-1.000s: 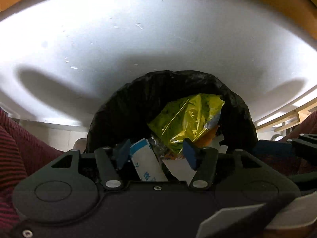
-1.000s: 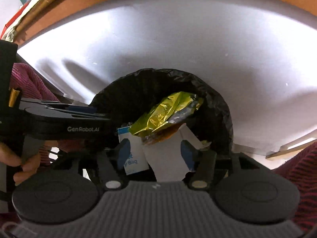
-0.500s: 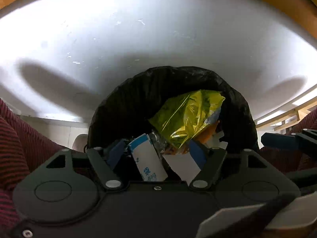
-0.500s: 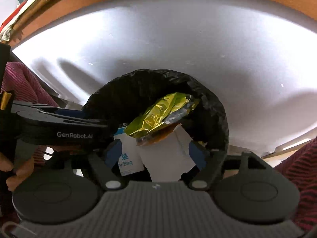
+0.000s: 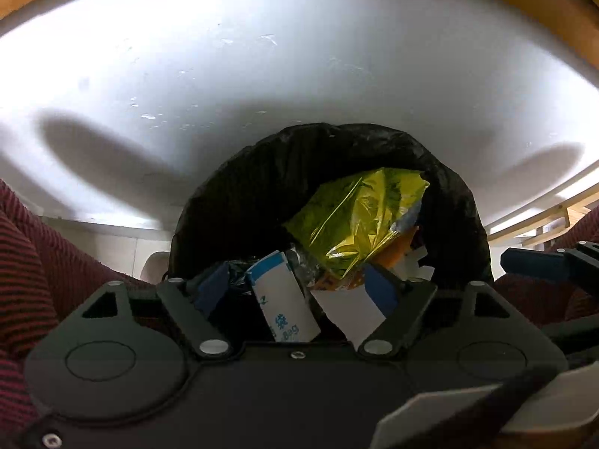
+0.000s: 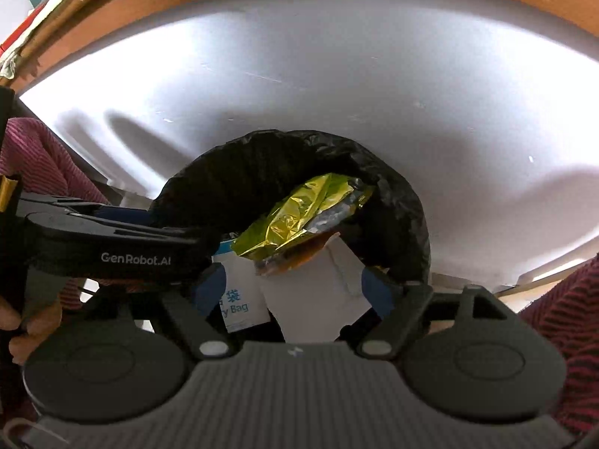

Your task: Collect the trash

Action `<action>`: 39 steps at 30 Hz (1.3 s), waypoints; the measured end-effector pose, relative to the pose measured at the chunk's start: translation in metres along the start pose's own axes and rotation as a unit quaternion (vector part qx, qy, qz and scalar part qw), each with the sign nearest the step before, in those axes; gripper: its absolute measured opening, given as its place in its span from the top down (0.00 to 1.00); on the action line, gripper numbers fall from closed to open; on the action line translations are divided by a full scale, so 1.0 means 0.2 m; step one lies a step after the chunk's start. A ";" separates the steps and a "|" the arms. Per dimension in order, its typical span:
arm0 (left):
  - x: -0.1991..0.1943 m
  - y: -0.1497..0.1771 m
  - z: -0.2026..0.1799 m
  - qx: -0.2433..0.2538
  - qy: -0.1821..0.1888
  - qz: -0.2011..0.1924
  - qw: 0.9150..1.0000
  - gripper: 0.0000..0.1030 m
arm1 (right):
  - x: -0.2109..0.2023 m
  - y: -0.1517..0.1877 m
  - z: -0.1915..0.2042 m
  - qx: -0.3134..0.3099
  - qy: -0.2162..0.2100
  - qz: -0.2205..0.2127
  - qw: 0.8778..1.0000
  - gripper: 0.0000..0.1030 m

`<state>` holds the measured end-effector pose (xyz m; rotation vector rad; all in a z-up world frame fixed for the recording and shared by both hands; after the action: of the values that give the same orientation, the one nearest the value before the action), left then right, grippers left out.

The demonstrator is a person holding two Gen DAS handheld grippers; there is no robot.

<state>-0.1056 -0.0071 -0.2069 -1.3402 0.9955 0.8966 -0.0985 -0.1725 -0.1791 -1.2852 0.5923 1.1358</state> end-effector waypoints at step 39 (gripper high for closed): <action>-0.04 0.00 0.00 -0.005 0.011 -0.015 1.000 0.08 | 0.00 0.00 0.00 0.000 0.001 0.000 1.000 0.14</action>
<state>-0.1077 -0.0073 -0.1999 -1.3731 0.9870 0.8670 -0.0985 -0.1731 -0.1804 -1.2871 0.5933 1.1349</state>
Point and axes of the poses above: each gripper's, at about its wrist camera, not at the fingertips, and x roughly the way its jaws point, z to its left, y to its underside, the point moved 2 cm from there along x, roughly the way its jaws point, and after that the axes turned 2 degrees about -y, right-handed, at the moved point
